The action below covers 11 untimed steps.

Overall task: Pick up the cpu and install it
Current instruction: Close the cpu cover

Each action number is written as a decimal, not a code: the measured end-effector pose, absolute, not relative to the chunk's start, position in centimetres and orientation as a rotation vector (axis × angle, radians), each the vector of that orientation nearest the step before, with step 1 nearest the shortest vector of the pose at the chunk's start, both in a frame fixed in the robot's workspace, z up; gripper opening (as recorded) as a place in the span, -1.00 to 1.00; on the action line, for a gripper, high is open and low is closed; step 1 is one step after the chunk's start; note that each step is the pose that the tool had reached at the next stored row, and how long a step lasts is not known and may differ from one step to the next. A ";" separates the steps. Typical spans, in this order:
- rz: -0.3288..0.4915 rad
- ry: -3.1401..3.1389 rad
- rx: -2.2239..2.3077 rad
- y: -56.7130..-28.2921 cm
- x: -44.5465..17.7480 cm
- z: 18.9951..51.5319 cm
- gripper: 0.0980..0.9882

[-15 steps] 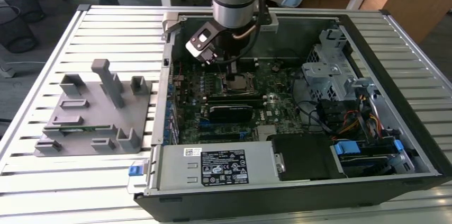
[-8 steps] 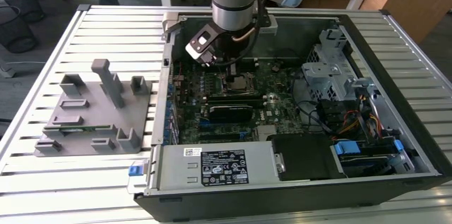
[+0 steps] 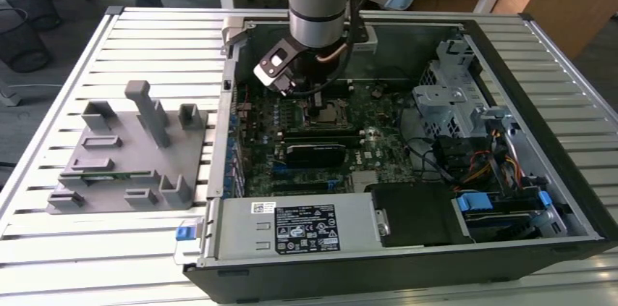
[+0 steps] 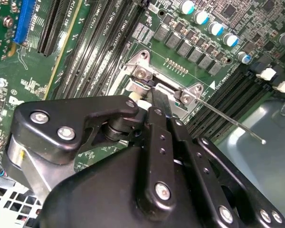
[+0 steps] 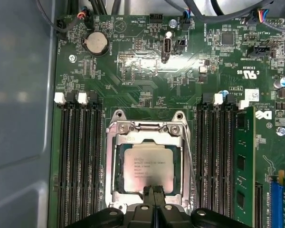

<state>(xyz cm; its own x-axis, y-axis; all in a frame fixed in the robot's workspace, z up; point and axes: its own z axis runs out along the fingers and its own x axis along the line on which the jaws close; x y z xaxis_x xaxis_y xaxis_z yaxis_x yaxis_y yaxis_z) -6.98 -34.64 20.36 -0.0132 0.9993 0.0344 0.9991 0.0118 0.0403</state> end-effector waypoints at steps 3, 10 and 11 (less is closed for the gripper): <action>0.083 2.232 2.204 -34.6 -7.0 20.1 -0.98; 0.084 2.232 2.204 -34.6 -6.6 19.9 -0.98; 0.083 2.232 2.204 -34.6 -6.6 19.9 -0.98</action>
